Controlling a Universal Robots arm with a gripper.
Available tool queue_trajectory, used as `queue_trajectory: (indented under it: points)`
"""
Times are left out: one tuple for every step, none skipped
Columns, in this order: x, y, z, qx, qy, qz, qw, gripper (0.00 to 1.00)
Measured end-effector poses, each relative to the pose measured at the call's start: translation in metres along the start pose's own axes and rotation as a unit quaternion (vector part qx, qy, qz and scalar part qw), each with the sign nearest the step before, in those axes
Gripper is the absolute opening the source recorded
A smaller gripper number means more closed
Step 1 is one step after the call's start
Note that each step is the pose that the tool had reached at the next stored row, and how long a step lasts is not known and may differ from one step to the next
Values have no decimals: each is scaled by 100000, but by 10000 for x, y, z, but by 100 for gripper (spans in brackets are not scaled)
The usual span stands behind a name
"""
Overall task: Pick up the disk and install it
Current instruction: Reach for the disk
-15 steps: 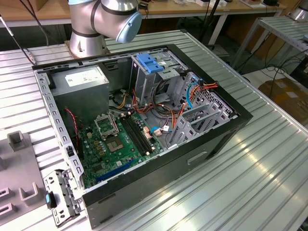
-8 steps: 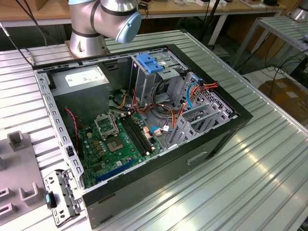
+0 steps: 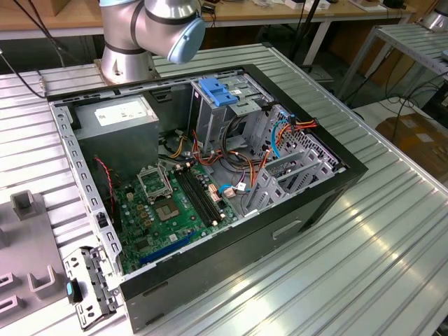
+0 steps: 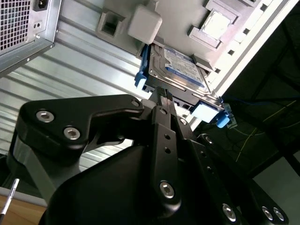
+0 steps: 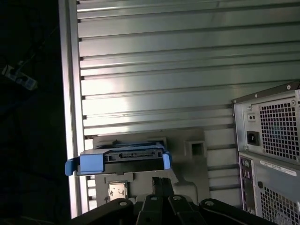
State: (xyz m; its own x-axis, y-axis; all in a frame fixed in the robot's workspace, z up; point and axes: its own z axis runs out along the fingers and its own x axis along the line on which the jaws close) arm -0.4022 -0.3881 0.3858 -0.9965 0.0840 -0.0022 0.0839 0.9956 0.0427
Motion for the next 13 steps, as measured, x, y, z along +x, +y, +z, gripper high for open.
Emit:
queue_trajectory:
  points:
    - [28, -3, -1, 3, 5, -3, 100000, 11]
    - [48, -4, -1, 1, 1, 0, 100000, 11]
    - [84, -7, -1, 3, 3, 2, 100000, 11]
    - [102, -8, -1, 3, 3, 4, 100000, 11]
    - [121, -10, -1, 1, 2, 5, 100000, 11]
    - [140, -12, -1, 1, 2, 8, 100000, 11]
    - [159, -13, -1, 1, 1, 7, 100000, 11]
    - [178, -15, -1, 0, -1, 9, 100000, 11]
    - [197, -16, -1, 0, -2, 12, 100000, 11]
    - [223, -19, -1, -2, -3, 17, 100000, 11]
    - [254, -21, -2, 1, -2, 16, 100000, 11]
    - [269, -23, -2, 2, 3, 15, 100000, 11]
    - [298, -25, -2, 1, 1, 16, 100000, 11]
